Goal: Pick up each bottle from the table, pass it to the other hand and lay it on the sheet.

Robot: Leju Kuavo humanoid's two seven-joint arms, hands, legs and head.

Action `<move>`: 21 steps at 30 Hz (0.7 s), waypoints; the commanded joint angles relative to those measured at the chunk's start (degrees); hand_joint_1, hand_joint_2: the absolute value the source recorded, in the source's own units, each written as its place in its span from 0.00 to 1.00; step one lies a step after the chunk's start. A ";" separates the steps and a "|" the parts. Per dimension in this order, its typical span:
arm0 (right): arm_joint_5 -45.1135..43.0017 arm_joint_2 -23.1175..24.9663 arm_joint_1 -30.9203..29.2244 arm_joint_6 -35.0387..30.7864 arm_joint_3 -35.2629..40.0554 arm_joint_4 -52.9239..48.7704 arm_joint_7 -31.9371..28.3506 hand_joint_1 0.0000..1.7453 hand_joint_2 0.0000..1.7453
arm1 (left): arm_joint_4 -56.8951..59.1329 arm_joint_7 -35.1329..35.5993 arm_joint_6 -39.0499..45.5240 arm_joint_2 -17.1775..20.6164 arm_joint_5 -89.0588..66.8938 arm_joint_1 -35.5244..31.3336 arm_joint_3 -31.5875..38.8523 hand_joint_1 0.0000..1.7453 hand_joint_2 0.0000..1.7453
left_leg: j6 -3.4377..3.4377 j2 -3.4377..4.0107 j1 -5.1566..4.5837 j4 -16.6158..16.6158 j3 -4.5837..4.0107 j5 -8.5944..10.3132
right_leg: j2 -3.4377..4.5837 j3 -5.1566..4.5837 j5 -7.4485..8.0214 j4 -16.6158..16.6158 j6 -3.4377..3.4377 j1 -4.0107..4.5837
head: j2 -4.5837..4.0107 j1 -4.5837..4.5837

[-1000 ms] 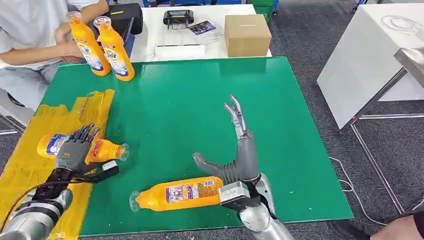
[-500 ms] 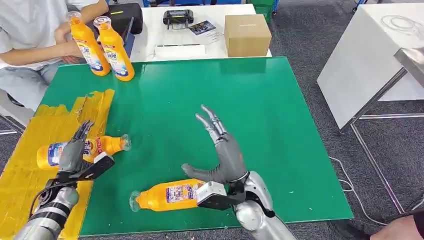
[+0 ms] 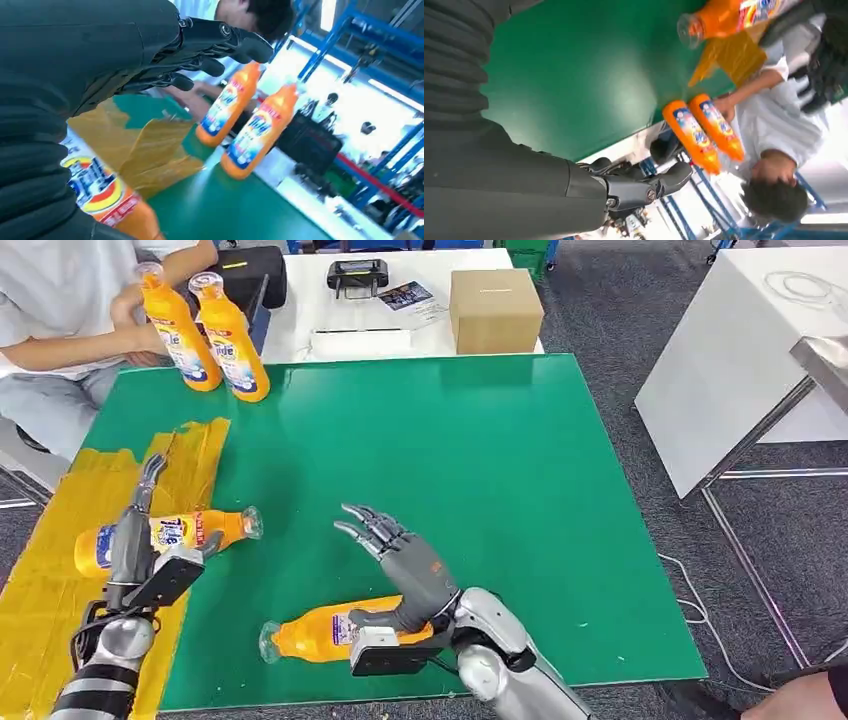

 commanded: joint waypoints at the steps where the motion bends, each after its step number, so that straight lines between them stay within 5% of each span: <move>1: 1.34 -1.46 -7.36 4.04 8.60 13.56 1.07 0.00 1.00 | -3.37 -1.92 -1.99 -3.53 3.27 0.20 1.38 0.00 1.00 | 0.04 0.07 0.03 -0.04 0.22 -0.07 | 0.03 0.26 -0.02 -0.11 -0.03 0.05 | 0.00 0.02; 7: 0.72 0.68 -10.09 5.82 11.98 20.82 0.87 0.00 1.00 | -2.39 -1.70 -2.48 -5.15 3.47 -1.74 -2.11 0.00 1.00 | 0.04 -0.03 0.03 -0.04 0.29 -0.08 | -0.09 0.36 -0.07 -0.10 -0.06 0.06 | 0.00 -0.02; 21: -5.83 -1.23 -11.38 10.35 16.30 20.49 -2.71 0.00 1.00 | 2.17 -1.26 -1.19 -5.80 3.99 -6.02 -6.28 0.00 1.00 | 0.05 -0.14 0.02 -0.01 0.21 -0.04 | -0.18 0.28 -0.07 -0.08 -0.04 0.04 | 0.00 0.02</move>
